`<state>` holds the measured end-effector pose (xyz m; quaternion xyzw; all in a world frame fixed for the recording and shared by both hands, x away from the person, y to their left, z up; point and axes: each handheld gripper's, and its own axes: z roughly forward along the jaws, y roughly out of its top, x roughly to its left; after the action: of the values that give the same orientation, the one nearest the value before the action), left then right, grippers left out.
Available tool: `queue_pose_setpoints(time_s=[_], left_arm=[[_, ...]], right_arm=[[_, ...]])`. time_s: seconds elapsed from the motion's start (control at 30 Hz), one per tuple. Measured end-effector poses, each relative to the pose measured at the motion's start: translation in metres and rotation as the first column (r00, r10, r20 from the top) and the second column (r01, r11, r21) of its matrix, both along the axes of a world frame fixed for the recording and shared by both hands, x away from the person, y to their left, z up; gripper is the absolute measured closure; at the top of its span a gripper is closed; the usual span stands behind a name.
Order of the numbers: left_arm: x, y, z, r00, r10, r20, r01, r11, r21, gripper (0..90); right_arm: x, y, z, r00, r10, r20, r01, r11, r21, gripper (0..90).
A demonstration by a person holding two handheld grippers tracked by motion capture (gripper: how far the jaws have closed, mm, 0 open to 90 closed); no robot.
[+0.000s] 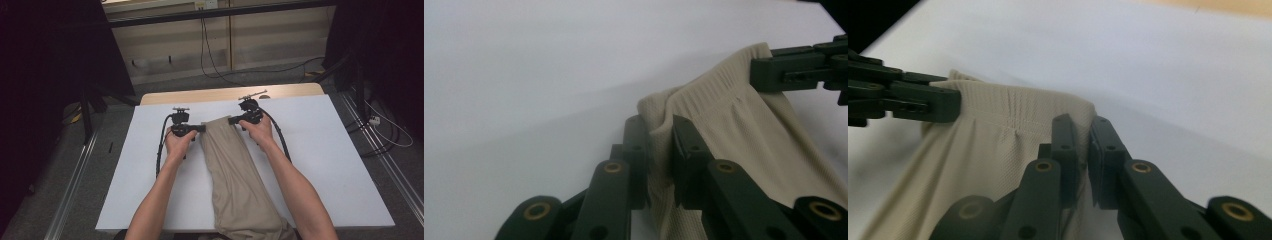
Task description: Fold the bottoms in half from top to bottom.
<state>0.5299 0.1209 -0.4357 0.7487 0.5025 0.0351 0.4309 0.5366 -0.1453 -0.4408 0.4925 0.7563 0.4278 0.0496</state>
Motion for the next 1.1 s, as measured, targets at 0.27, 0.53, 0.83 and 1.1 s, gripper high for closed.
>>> queue_pose_setpoints(time_s=[0.27,0.53,0.83,1.1], left_arm=[[0.030,-0.019,0.057,0.9885,-0.043,0.145,0.047,0.9986,-0.026,78.7],[0.050,-0.029,0.113,0.9648,-0.063,0.255,0.077,0.9961,-0.043,78.4],[0.060,-0.044,0.199,0.9161,-0.086,0.392,0.094,0.9955,-0.003,78.3],[0.049,-0.054,0.180,0.9023,-0.163,0.399,0.149,0.9867,0.064,77.3]], right_arm=[[0.006,-0.027,0.054,0.9906,-0.078,0.112,0.068,0.994,0.090,83.0],[0.011,-0.041,0.113,0.9702,-0.107,0.217,0.079,0.988,0.133,82.8],[0.015,-0.055,0.180,0.9310,-0.163,0.327,0.102,0.975,0.195,82.9],[0.010,-0.068,0.173,0.9344,-0.150,0.323,0.099,0.981,0.169,82.8]])
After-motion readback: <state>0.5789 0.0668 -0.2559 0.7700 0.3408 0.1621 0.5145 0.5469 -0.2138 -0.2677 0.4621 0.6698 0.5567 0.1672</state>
